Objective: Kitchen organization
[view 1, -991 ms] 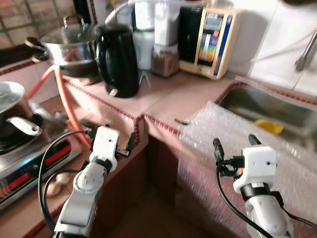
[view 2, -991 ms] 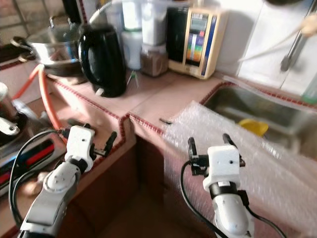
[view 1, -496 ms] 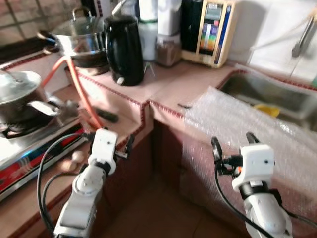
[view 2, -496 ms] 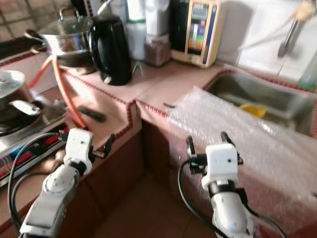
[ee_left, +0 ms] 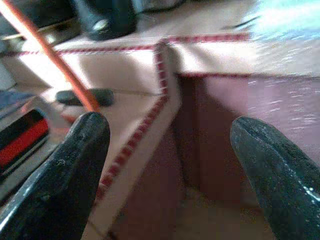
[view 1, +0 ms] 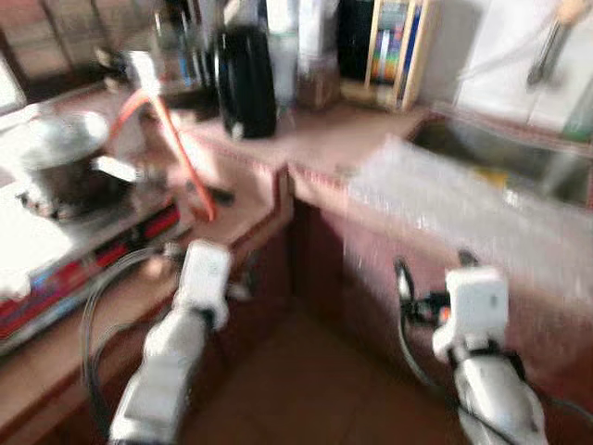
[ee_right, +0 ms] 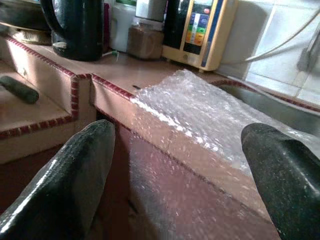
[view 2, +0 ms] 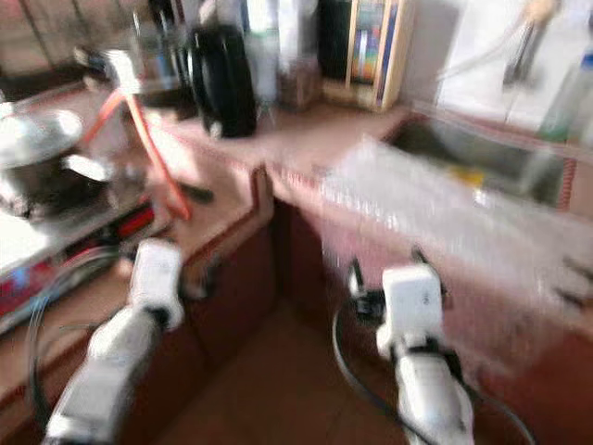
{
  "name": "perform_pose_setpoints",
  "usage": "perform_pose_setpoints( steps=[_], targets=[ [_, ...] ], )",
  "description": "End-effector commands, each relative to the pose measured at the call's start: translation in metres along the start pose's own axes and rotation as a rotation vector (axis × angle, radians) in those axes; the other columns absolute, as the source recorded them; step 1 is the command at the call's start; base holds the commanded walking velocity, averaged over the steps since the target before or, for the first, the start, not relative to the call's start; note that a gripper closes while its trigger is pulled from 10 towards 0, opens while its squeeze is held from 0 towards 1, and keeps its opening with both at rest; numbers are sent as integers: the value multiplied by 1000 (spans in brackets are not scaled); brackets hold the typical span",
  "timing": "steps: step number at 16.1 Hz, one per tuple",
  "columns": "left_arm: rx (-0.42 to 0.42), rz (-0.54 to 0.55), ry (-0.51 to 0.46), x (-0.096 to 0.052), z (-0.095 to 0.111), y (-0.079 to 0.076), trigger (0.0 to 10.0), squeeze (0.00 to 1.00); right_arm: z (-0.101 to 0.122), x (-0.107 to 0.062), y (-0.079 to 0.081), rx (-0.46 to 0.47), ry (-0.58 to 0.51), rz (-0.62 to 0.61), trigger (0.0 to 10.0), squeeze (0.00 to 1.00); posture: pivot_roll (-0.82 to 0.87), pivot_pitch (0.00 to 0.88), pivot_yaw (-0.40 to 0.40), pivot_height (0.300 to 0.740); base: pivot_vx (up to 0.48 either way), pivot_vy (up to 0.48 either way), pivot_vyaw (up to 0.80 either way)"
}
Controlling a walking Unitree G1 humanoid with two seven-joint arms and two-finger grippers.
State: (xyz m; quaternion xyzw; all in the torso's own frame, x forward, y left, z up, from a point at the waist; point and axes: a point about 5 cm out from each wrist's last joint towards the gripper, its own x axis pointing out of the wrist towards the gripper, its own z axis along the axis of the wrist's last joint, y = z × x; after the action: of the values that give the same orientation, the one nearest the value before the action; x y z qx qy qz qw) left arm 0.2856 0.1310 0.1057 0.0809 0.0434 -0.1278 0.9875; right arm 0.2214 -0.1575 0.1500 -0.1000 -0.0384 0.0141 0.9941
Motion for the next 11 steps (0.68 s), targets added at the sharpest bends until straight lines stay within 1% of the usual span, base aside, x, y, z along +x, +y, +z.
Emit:
perform_pose_setpoints(
  steps=[1,3,5,8,11],
  targets=[
    [31,23,-9,2,4,6,10000,0,1,1,1,10,-4,-3,10000,0,22,0,25,740,-319,0,0],
    [33,15,-13,2,5,4,10000,0,1,3,1,5,-9,1,10000,0,21,0,27,740,-322,0,0],
    [33,12,-14,3,4,2,10000,0,2,10,-3,-1,-18,-3,10000,0,22,0,23,740,-324,0,0],
    [36,13,-20,4,4,2,10000,0,1,11,-5,-5,-20,-3,10000,0,24,0,19,740,-285,0,0],
    [46,10,-17,6,2,2,10000,0,1,11,-4,4,-21,-2,10000,0,23,0,20,740,0,0,0]
  ],
)
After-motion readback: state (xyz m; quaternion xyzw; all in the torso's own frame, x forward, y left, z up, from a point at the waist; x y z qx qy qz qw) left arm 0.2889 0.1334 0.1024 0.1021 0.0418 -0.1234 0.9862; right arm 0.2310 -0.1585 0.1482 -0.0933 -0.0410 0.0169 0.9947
